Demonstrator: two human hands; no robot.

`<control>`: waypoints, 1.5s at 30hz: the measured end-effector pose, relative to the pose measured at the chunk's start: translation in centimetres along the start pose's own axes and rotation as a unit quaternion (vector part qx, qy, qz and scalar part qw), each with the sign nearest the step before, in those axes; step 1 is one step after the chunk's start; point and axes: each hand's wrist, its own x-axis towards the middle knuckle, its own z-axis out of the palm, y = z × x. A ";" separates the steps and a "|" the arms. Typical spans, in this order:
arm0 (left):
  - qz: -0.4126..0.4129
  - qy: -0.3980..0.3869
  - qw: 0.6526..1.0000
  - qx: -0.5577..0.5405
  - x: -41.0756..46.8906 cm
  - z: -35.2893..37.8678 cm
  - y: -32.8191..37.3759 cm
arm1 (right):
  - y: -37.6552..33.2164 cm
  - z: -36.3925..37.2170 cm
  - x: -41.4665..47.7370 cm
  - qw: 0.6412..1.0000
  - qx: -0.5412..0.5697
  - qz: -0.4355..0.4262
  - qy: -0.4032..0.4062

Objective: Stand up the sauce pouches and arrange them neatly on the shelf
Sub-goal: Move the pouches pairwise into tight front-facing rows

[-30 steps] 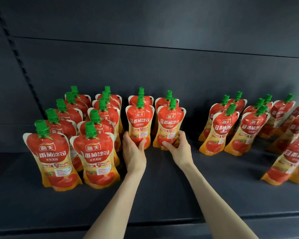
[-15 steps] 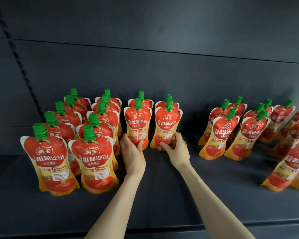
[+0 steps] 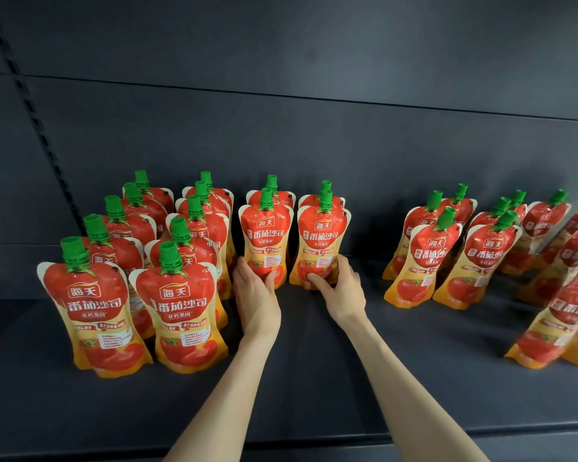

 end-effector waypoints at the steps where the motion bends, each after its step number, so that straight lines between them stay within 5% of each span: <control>1: 0.000 -0.001 1.000 0.001 0.0 0.0 0.0 | 0.0 0.0 0.0 1.000 -0.002 -0.001 -0.001; 26: 0.034 -0.032 0.999 0.005 -2.2 -1.0 0.3 | 0.0 -1.6 -1.4 0.999 0.044 0.010 0.012; 33: 0.148 -0.004 0.987 -0.065 -5.1 -1.3 4.4 | 0.8 -9.5 -5.1 0.983 0.123 -0.039 0.129; 40: 0.253 -0.090 0.942 -0.201 -6.0 3.2 14.4 | 2.8 -19.4 -1.7 0.952 0.065 -0.115 0.276; 45: 0.236 -0.135 0.943 -0.192 -6.3 7.1 18.9 | 4.3 -22.5 2.1 0.960 0.021 -0.107 0.259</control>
